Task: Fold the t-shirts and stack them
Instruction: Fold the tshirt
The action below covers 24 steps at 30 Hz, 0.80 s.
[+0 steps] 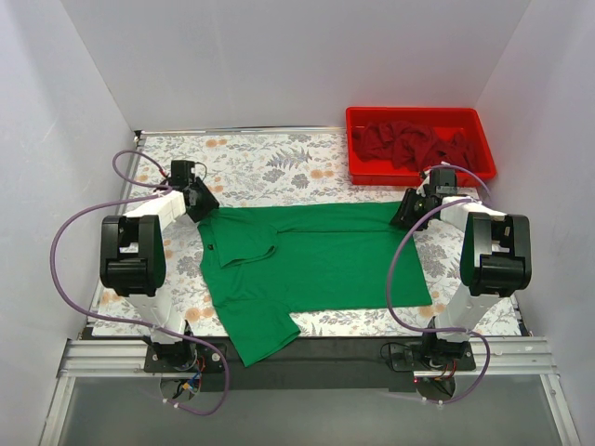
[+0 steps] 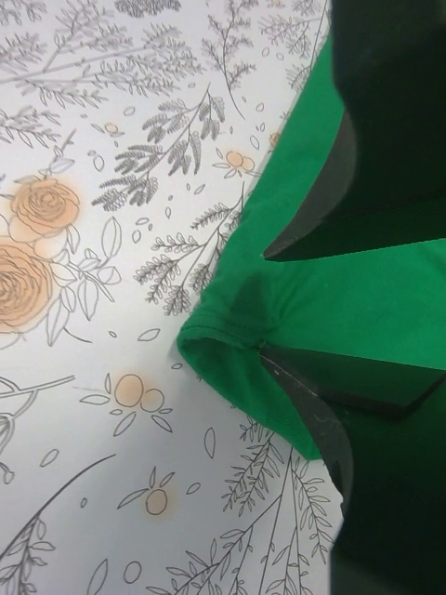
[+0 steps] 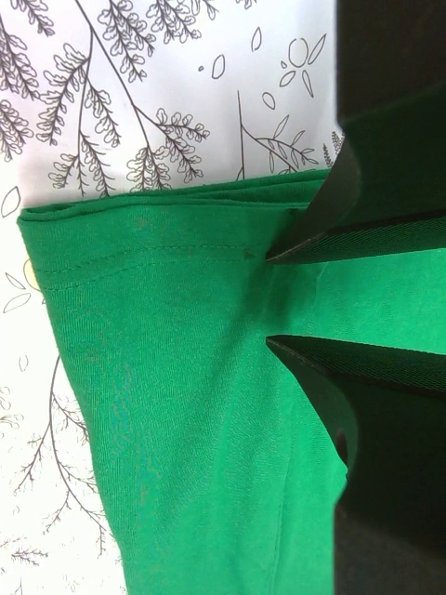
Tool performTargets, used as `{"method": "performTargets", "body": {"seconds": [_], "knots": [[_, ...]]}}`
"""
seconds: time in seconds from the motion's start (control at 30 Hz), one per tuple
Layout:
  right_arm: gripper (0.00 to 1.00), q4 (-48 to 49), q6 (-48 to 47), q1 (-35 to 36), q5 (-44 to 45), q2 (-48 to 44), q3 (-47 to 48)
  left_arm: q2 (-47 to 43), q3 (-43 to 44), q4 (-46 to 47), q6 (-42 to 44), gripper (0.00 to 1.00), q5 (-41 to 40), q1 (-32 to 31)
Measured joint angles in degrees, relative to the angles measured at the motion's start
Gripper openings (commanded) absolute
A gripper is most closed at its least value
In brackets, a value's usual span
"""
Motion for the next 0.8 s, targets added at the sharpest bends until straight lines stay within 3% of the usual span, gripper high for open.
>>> {"method": "performTargets", "body": {"seconds": [0.27, 0.47, 0.63, 0.8], "knots": [[0.37, 0.0, -0.1, 0.0, -0.1, 0.9, 0.9, 0.7, 0.7, 0.7, -0.9, 0.34, 3.5, 0.1], [0.37, 0.2, -0.1, -0.1, 0.1, 4.7, 5.4, 6.2, 3.5, 1.9, -2.2, 0.32, 5.7, 0.1], [0.37, 0.4, -0.2, -0.4, 0.8, 8.0, 9.7, 11.3, 9.9, 2.8, -2.6, 0.33, 6.6, 0.1], [0.38, -0.3, -0.7, -0.5, 1.9, 9.0, 11.9, 13.5, 13.1, 3.3, -2.4, 0.41, 7.1, 0.0]]}}
